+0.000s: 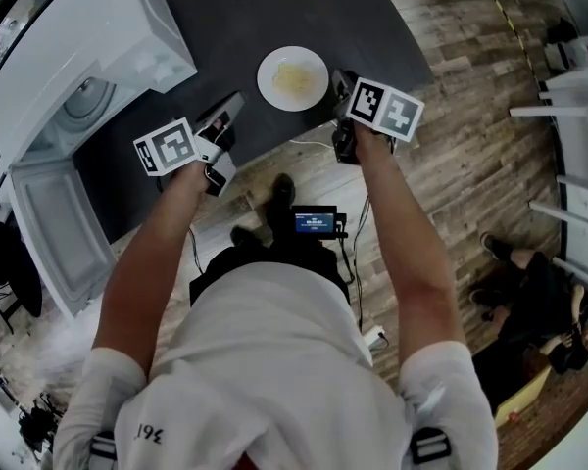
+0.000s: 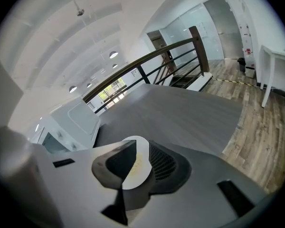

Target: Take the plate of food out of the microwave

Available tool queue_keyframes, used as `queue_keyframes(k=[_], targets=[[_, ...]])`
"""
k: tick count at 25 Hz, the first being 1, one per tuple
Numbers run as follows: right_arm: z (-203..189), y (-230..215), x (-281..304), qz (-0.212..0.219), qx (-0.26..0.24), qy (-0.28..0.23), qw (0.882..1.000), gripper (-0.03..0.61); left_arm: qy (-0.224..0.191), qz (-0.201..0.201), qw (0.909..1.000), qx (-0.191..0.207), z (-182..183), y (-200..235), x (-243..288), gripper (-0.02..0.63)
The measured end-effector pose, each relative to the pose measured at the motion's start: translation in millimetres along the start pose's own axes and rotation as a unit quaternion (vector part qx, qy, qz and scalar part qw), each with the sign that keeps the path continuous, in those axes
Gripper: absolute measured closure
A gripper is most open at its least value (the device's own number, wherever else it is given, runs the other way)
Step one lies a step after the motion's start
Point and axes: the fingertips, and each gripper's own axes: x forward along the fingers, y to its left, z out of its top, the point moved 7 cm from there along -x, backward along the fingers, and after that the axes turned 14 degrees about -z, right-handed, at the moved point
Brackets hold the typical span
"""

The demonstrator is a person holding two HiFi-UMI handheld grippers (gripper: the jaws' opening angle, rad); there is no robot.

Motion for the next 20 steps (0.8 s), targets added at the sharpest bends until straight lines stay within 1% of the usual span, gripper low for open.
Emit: queue_keyframes(k=[5,7,8,10,14,20], targets=[[-12.8,28.0,-29.7,0.013,-0.014,-0.022,1.0,0.515,0.0,-0.03,0.9991,0.032,-0.1,-28.6,-30.4,0.584],[-20.2,40.0,-45.4,0.021,-0.019,-0.031,0.999,0.515,0.001,-0.029,0.9989,0.037,-5.6,-32.0,-49.6,0.584],[-24.2,46.5,-53.5,0.025,-0.021,-0.035,0.999,0.515,0.001,-0.035,0.9984,0.044,-7.3,-35.5,-58.9,0.584],[-33.7,61.9,-68.9,0.035,-0.027,-0.042,0.998,0.515,-0.004,-0.066,0.996,0.06,-5.9,-56.6,-73.4,0.584],[-54.4,94.5,-101.5,0.059,-0.049,-0.057,0.995,0.515,-0.013,-0.097,0.9906,0.096,-8.9,-83.5,-113.9,0.584],[-78.2,131.7,-150.4,0.093,-0.066,-0.065,0.991,0.517,-0.025,-0.106,0.985,0.134,-17.3,-118.1,-166.2,0.584]])
